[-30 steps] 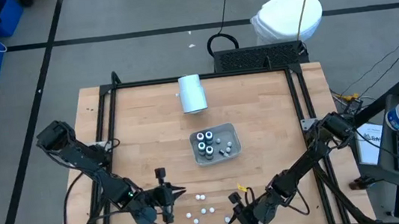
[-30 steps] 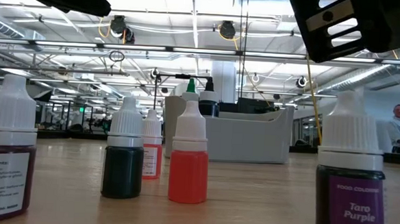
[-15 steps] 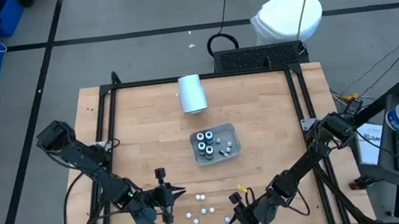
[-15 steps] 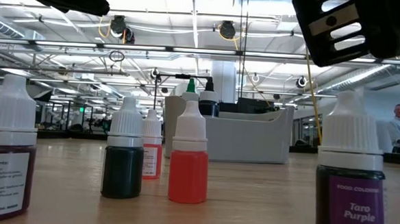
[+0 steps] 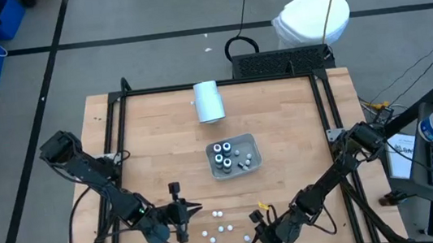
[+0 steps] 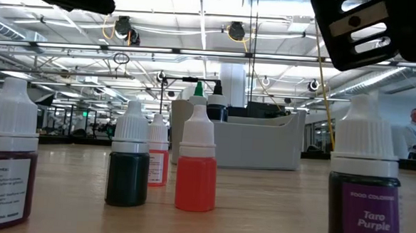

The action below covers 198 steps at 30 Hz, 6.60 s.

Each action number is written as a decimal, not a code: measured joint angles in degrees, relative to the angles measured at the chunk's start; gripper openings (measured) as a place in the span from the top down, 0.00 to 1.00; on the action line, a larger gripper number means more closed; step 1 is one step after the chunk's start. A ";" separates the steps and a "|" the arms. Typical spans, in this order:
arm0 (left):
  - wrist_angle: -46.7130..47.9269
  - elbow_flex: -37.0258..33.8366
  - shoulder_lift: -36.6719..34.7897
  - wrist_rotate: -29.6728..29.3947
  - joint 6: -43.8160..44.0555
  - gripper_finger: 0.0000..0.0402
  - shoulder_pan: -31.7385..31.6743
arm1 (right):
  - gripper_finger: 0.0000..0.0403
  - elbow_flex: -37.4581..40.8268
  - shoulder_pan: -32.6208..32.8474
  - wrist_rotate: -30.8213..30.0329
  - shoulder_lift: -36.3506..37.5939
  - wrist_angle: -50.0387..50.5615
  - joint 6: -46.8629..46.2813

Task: Pick & Place food coloring
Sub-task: Put the purple food coloring bottle into the gray bin

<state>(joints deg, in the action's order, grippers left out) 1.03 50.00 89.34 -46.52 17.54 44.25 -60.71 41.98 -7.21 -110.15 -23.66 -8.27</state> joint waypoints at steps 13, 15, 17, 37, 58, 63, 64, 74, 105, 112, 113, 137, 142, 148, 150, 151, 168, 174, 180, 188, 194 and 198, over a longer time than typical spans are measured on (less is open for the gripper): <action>-5.89 0.00 0.00 0.41 -3.30 0.91 -3.75 | 0.67 0.00 0.19 -0.10 0.00 0.46 -0.10; -5.91 0.00 0.00 0.44 -3.30 0.91 -4.13 | 0.67 0.00 0.19 -0.14 0.00 0.43 0.41; -5.88 0.00 0.00 0.44 -3.52 0.91 -4.47 | 0.67 0.00 0.19 -0.17 0.00 0.51 1.45; -5.91 0.00 0.00 0.42 -6.81 0.91 -4.48 | 0.67 1.38 0.54 -12.16 -0.94 -0.41 0.14; -5.87 0.00 0.00 2.03 -9.51 0.91 -8.36 | 0.67 2.60 -0.11 -13.81 -3.52 -6.05 2.65; -5.85 0.01 0.00 4.88 -9.31 0.91 -9.07 | 0.66 3.46 -0.36 -13.74 -3.52 -6.07 0.54; -5.85 0.00 0.00 5.51 -9.31 0.91 -9.08 | 0.66 3.70 -0.36 -13.73 -3.52 -6.09 -0.18; -5.89 0.00 0.00 6.05 -8.66 0.91 -9.02 | 0.66 4.42 -0.37 -12.19 -3.50 -7.84 -1.15; -5.91 0.01 0.00 6.04 -10.26 0.91 -9.02 | 0.52 3.27 2.34 -18.60 -3.46 -14.41 -4.17; -5.78 0.00 0.00 6.80 -10.46 0.91 -9.02 | 0.52 -2.78 2.91 -18.66 -5.05 -9.48 -4.04; -5.64 0.00 0.00 7.69 -10.23 0.91 -9.02 | 0.52 -4.46 3.39 -18.95 -5.91 -7.74 -3.30; -5.61 0.00 0.02 9.01 -10.27 0.91 -9.02 | 0.52 -8.60 3.88 -26.26 -7.54 7.91 -7.12; -5.61 0.00 0.02 8.96 -11.00 0.91 -9.02 | 0.53 -7.49 3.80 -25.76 -7.54 8.08 -7.13; -5.62 0.00 0.02 7.11 -11.73 0.91 -9.02 | 0.53 -6.21 3.83 -25.77 -7.54 8.09 -7.52; -5.61 0.00 0.02 6.99 -12.49 0.91 -9.16 | 0.53 -5.80 3.82 -25.85 -7.54 8.09 -7.30; -5.63 0.00 0.02 7.01 -13.07 0.91 -9.28 | 0.53 -5.52 3.80 -25.85 -7.54 8.09 -7.28; -5.61 0.00 0.02 9.87 -13.83 0.91 -12.85 | 0.53 1.02 2.22 -19.09 -7.50 -8.70 -7.10; -5.76 0.00 0.02 10.56 -13.85 0.91 -12.84 | 0.54 1.07 1.56 -18.18 -7.50 -9.55 -6.70; -5.96 0.00 0.02 10.54 -13.86 0.91 -12.84 | 0.56 1.07 0.74 -18.22 -7.50 -9.51 -7.52; -6.02 0.00 0.02 10.51 -13.87 0.91 -12.85 | 0.57 1.07 0.78 -18.18 -7.50 -9.51 -7.52; -6.05 0.01 0.02 10.50 -13.90 0.91 -12.85 | 0.61 1.07 0.74 -18.19 -7.50 -9.49 -7.53; -6.05 0.00 0.02 10.49 -13.90 0.91 -12.85 | 0.64 1.11 0.72 -18.32 -7.50 -8.87 -7.56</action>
<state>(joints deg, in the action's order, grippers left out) -5.02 50.00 89.36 -36.03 3.64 31.40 -59.60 42.71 -25.53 -117.64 -32.54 -15.83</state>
